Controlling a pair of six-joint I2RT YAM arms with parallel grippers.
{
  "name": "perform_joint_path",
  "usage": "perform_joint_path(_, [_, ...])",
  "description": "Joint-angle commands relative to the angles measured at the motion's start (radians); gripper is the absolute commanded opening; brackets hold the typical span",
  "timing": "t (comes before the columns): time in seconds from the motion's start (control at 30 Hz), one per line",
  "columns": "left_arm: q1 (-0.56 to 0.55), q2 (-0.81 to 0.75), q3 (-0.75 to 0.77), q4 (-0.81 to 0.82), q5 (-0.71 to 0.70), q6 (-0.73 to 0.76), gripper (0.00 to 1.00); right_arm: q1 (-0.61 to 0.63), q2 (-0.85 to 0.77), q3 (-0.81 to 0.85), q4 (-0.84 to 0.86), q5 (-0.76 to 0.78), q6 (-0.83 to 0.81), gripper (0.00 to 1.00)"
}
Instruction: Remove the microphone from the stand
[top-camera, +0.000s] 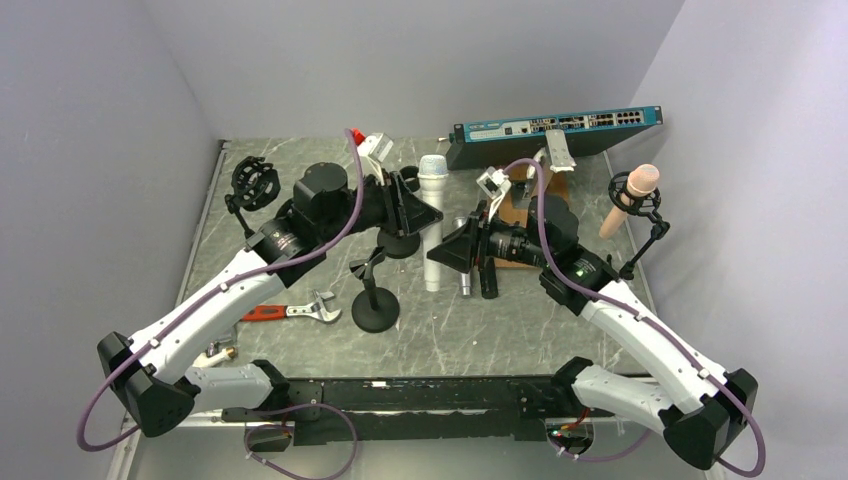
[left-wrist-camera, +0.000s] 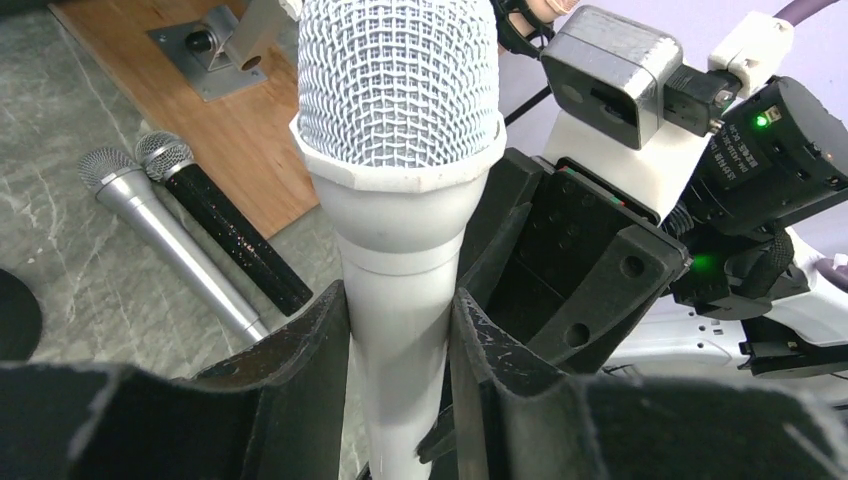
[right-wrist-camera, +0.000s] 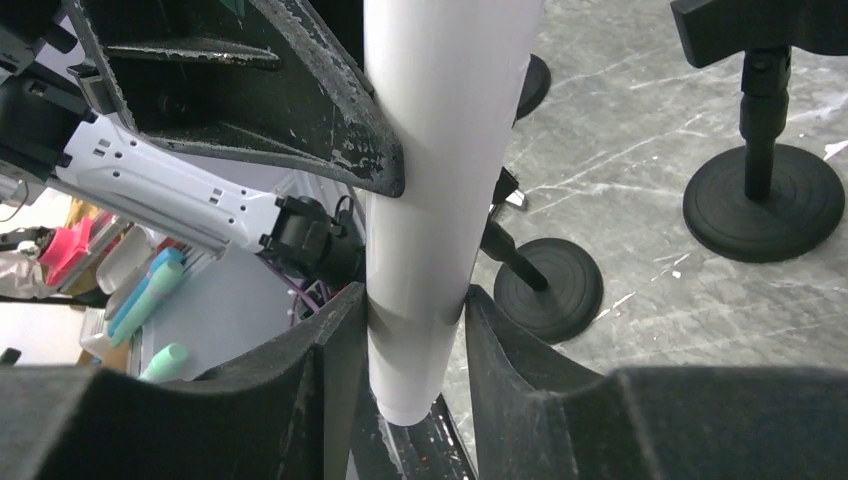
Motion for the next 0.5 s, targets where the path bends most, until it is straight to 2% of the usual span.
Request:
perform_joint_path(0.0, [-0.008, -0.014, 0.008, 0.120, 0.021, -0.053, 0.00, 0.004, -0.031, -0.025, 0.074, 0.047, 0.004, 0.40])
perform_joint_path(0.07, [-0.009, -0.013, 0.005, 0.118, 0.022, -0.060, 0.00, 0.003, -0.021, -0.025, 0.068, 0.056, 0.006, 0.47])
perform_joint_path(0.17, [-0.009, -0.018, -0.007, 0.115, 0.027, -0.070, 0.00, 0.003, -0.014, -0.029, 0.079, 0.064, 0.014, 0.46])
perform_joint_path(0.23, [-0.010, -0.023, -0.021, 0.118, 0.031, -0.077, 0.00, 0.004, -0.012, -0.037, 0.096, 0.067, 0.019, 0.36])
perform_joint_path(0.3, [-0.010, -0.031, -0.035, 0.125, 0.039, -0.088, 0.00, 0.004, -0.009, -0.043, 0.107, 0.066, 0.022, 0.13])
perform_joint_path(0.33, [-0.010, -0.036, -0.037, 0.115, 0.038, -0.086, 0.06, 0.003, -0.009, -0.043, 0.107, 0.075, 0.027, 0.00])
perform_joint_path(0.37, [-0.010, -0.041, -0.035, 0.098, 0.033, -0.080, 0.19, 0.003, -0.009, -0.046, 0.106, 0.084, 0.030, 0.00])
perform_joint_path(0.4, [-0.010, -0.049, -0.037, 0.079, 0.027, -0.073, 0.37, 0.004, -0.010, -0.051, 0.106, 0.093, 0.032, 0.00])
perform_joint_path(0.47, [-0.009, -0.082, -0.043, 0.030, -0.005, -0.044, 0.63, 0.004, -0.017, -0.062, 0.093, 0.135, 0.037, 0.00])
